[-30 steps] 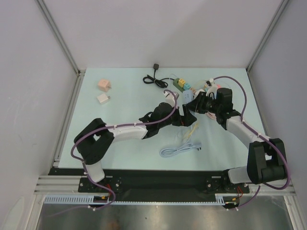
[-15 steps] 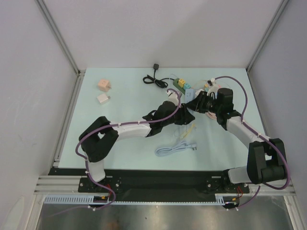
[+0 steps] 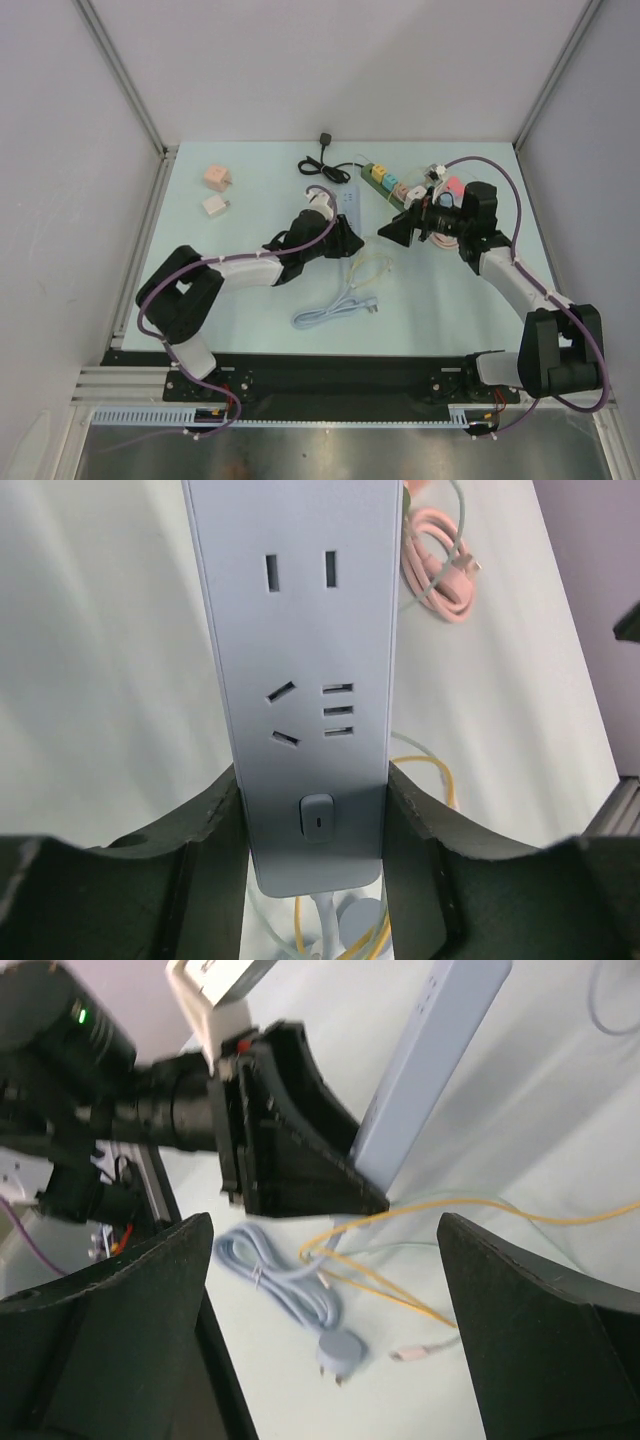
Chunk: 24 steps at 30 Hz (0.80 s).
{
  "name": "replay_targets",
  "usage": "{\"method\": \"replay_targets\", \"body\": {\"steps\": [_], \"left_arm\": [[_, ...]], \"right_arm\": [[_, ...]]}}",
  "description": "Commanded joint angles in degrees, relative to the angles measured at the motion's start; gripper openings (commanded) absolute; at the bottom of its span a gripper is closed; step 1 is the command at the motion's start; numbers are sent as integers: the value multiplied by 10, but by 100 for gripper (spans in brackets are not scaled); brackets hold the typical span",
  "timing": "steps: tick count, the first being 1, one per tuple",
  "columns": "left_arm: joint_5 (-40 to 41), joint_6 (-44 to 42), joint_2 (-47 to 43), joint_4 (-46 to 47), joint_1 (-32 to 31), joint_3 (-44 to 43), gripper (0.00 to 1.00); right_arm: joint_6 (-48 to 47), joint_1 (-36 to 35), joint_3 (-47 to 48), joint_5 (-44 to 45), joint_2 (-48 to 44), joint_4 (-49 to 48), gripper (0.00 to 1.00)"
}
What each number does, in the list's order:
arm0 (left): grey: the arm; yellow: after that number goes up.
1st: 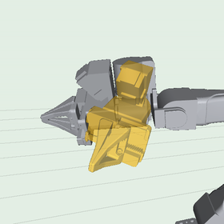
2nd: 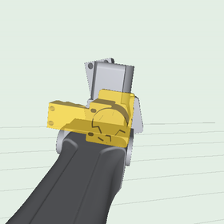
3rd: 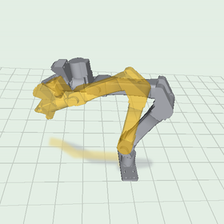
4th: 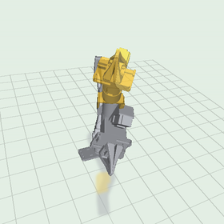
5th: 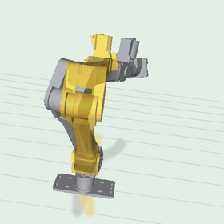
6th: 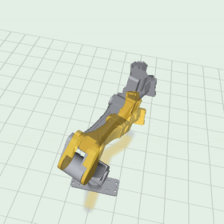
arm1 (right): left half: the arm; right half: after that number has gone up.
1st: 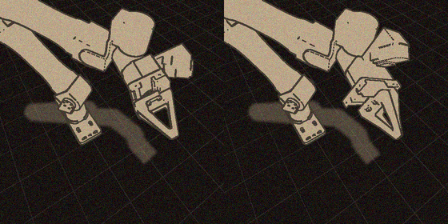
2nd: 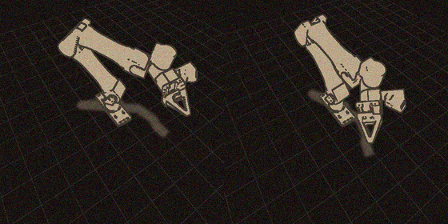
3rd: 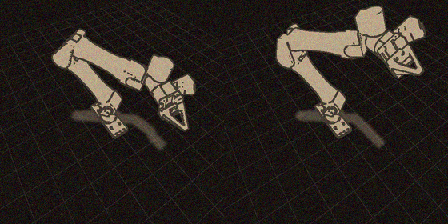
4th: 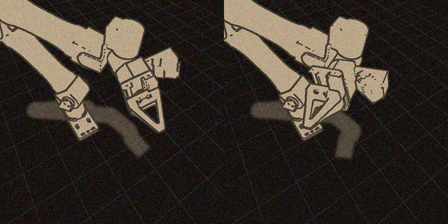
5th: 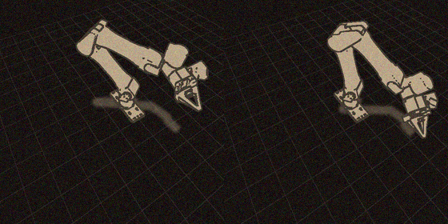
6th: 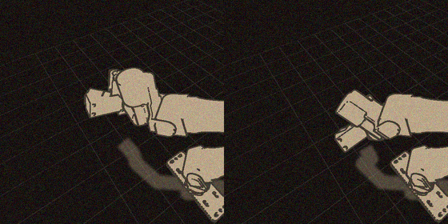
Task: Pull the plug off the socket
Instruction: Place the socket at the corner of the board.
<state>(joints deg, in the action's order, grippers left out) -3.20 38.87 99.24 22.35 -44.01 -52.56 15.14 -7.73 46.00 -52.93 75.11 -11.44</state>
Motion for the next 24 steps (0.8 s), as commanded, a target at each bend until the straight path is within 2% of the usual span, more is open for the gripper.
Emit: {"method": "replay_targets", "body": {"steps": [1, 10, 14, 18, 22, 24], "left_arm": [[-7, -41, -68, 23, 16, 8, 0], [-5, -108, -151, -26, 40, 29, 0], [-4, -160, -181, -82, 42, 25, 0], [-10, -221, -213, -124, 41, 27, 0], [-30, -267, -240, -147, 42, 34, 0], [-51, -280, -251, -156, 42, 35, 0]], "right_arm": [[-67, 6, 2, -79, -17, -16, 100], [-174, -7, 4, -103, 0, 30, 98], [-251, -25, 2, -87, 7, 69, 90], [-306, -32, 3, -68, 4, 93, 89], [-483, -71, 14, -51, -1, 178, 88], [-692, -117, 44, -31, 6, 284, 91]]}}
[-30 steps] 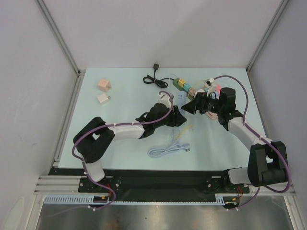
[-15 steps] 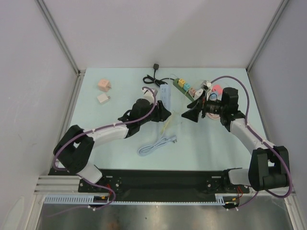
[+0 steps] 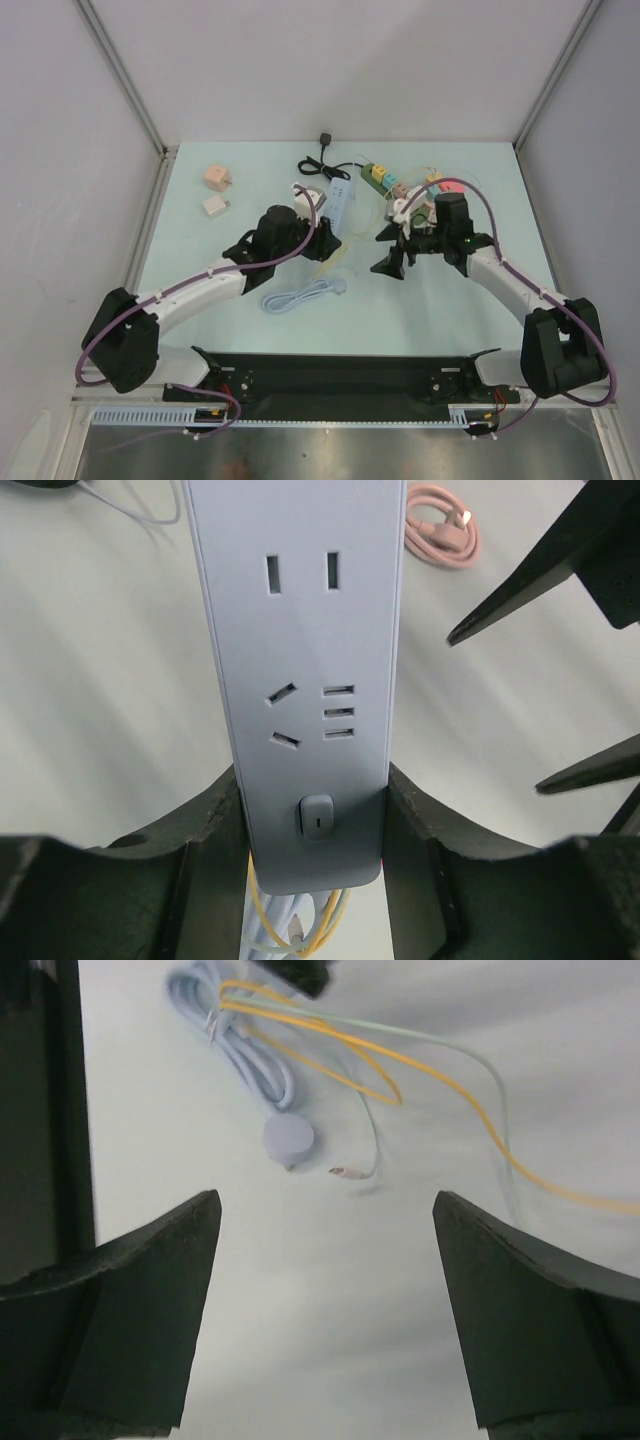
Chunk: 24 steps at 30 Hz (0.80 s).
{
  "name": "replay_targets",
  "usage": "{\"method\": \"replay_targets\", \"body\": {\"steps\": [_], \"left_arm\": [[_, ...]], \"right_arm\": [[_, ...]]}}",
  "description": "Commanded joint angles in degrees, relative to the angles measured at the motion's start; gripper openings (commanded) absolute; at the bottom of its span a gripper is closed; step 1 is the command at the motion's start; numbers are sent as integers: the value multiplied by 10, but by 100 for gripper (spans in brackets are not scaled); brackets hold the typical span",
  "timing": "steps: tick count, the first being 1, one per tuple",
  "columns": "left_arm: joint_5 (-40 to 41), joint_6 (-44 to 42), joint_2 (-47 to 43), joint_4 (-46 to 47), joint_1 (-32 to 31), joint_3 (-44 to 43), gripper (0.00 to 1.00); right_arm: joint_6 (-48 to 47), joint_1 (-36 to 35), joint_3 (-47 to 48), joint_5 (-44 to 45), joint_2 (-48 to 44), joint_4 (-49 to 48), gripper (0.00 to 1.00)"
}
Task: Pull the plug off the socket
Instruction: Place the socket at the corner of the board.
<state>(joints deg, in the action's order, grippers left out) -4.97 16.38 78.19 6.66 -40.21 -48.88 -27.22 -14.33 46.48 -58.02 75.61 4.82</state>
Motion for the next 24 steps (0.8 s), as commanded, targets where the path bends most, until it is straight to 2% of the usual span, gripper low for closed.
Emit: {"method": "replay_targets", "body": {"steps": [1, 2, 8, 16, 20, 24], "left_arm": [[-38, -57, -45, -1, 3, 1, 0], [-45, -59, -51, -3, 4, 3, 0], [-74, -65, -94, -12, 4, 22, 0], [-94, -37, -139, -12, 4, 41, 0], [-106, -19, -151, 3, 5, 49, 0], [-111, -7, -153, 7, 5, 51, 0]], "right_arm": [[-329, -62, 50, 26, 5, 154, 92], [-407, -67, 60, 37, 11, 180, 93], [-497, -69, 128, 6, 90, 181, 95], [-506, -98, 138, -1, 136, 124, 93], [-486, -124, 124, 25, 148, 51, 89], [-493, -143, 136, 43, 166, 36, 82]]}}
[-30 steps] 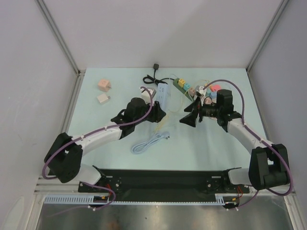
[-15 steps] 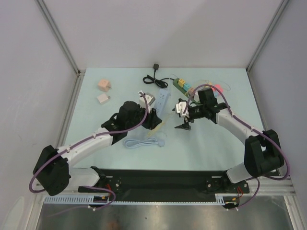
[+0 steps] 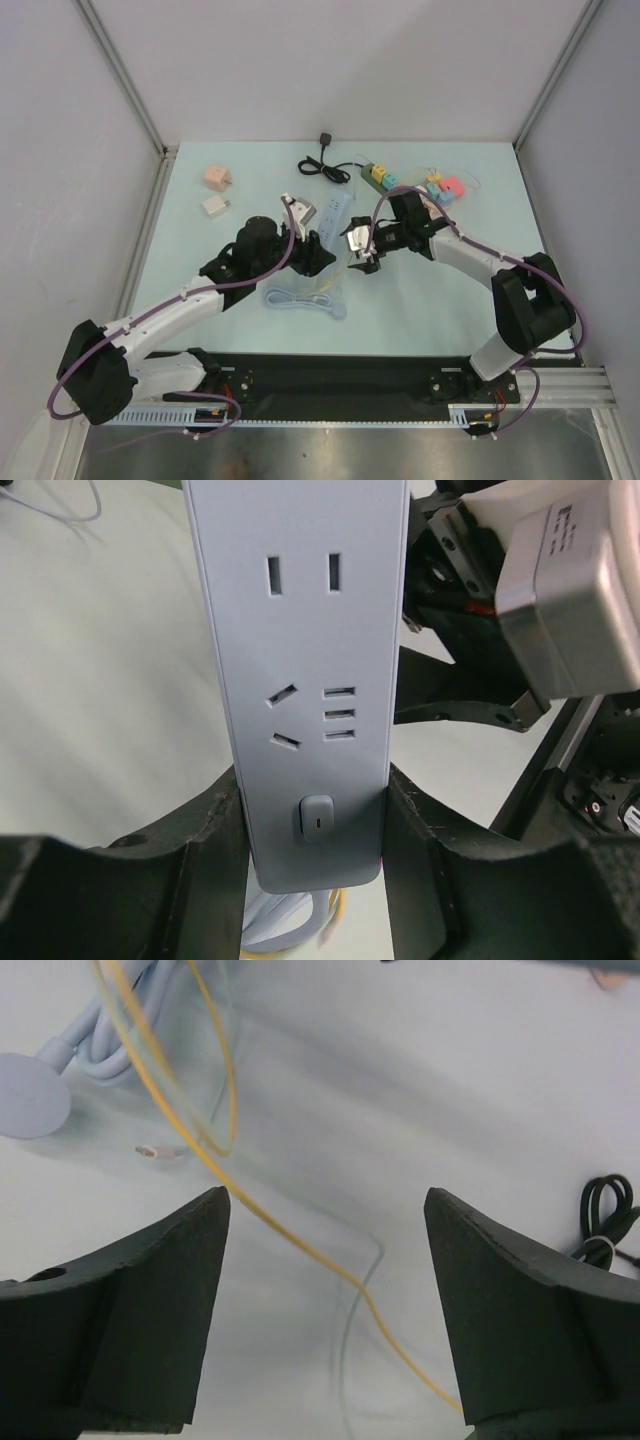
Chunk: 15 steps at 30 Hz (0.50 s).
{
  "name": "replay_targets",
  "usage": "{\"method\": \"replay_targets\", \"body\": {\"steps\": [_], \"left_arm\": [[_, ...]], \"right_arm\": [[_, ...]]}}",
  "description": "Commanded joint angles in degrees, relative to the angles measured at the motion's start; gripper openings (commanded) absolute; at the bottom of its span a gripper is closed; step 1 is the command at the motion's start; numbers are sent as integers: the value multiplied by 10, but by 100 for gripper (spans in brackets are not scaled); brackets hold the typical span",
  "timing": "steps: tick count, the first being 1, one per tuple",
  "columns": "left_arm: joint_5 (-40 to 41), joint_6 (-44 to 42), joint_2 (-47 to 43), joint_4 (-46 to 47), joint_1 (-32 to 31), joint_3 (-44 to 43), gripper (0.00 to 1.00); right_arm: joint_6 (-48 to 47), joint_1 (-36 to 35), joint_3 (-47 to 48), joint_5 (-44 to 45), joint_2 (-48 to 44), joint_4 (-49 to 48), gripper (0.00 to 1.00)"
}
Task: Pull the plug off the socket
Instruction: Place the socket at the corner of the board.
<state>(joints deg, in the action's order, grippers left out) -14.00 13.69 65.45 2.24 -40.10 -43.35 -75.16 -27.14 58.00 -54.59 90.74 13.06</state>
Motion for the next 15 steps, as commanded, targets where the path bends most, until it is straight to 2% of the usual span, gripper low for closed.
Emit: {"method": "replay_targets", "body": {"steps": [1, 5, 8, 15], "left_arm": [[-23, 21, -27, 52, 3, -4, 0], [-21, 30, -33, 57, 7, 1, 0], [-23, 38, -38, 65, 13, 6, 0], [-37, 58, -48, 78, 34, 13, 0]], "right_arm": [[-18, -20, 24, 16, 17, -44, 81], [-62, -38, 24, 39, 22, -13, 62], [-82, -44, 12, 46, 15, -7, 52], [-104, -53, -2, 77, 16, -14, 44]]}}
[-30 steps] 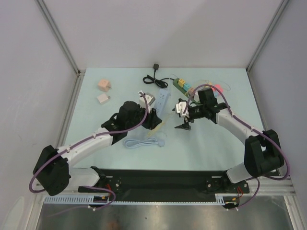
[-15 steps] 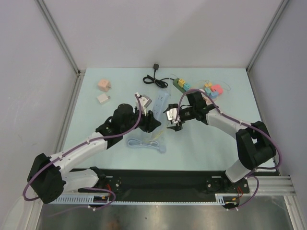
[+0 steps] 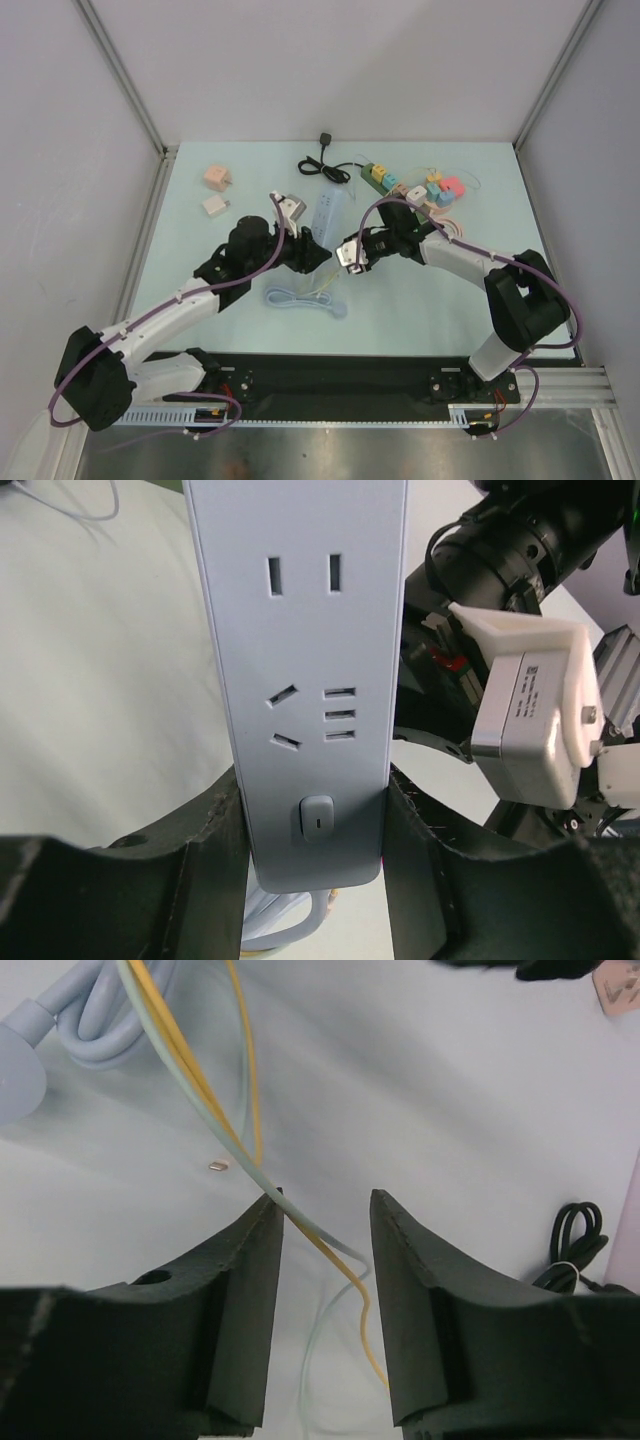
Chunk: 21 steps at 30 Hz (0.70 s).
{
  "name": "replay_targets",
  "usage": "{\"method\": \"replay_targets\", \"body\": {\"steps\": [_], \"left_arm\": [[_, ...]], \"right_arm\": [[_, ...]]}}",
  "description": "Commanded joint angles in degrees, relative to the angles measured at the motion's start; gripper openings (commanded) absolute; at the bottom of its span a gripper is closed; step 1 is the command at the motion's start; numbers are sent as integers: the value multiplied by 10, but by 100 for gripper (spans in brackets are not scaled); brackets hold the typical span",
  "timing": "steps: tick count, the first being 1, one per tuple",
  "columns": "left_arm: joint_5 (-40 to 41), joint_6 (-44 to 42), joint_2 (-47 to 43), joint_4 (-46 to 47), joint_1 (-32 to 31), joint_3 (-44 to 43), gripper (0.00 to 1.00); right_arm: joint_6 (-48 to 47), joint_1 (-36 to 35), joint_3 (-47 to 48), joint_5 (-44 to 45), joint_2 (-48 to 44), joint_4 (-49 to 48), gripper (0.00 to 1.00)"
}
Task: Pull the plug off the socket
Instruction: Place the socket at the corner of the board.
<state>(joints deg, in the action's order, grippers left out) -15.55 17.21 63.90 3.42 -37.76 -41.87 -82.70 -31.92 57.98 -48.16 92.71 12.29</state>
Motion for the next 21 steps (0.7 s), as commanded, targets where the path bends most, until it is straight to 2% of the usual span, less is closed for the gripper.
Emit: {"method": "replay_targets", "body": {"steps": [1, 3, 4, 8, 13, 14, 17, 18, 21], "left_arm": [[-25, 24, -33, 67, 14, -1, 0], [-28, 30, -39, 70, 23, 4, 0], [-28, 32, -41, 70, 27, 6, 0], [-17, 43, -48, 72, 46, 19, 0], [67, 51, -69, 61, 85, 46, 0], [94, 55, -71, 58, 101, 49, 0], [128, 68, -75, 51, 141, 55, 0], [134, 69, -75, 51, 150, 57, 0], [149, 73, -71, 51, 178, 52, 0]], "right_arm": [[-29, -9, -2, 24, -2, -9, 40], [-26, -14, -3, 39, -2, -14, 31], [-19, -15, -3, 40, -3, -20, 22], [-2, -17, -1, 37, -19, -10, 0], [150, 18, -8, 28, -93, -57, 0], [212, 31, -9, 23, -109, -65, 0], [288, 90, -21, 3, -160, -90, 0], [299, 123, -23, -7, -179, -94, 0], [328, 162, -34, -1, -197, -95, 0]]}}
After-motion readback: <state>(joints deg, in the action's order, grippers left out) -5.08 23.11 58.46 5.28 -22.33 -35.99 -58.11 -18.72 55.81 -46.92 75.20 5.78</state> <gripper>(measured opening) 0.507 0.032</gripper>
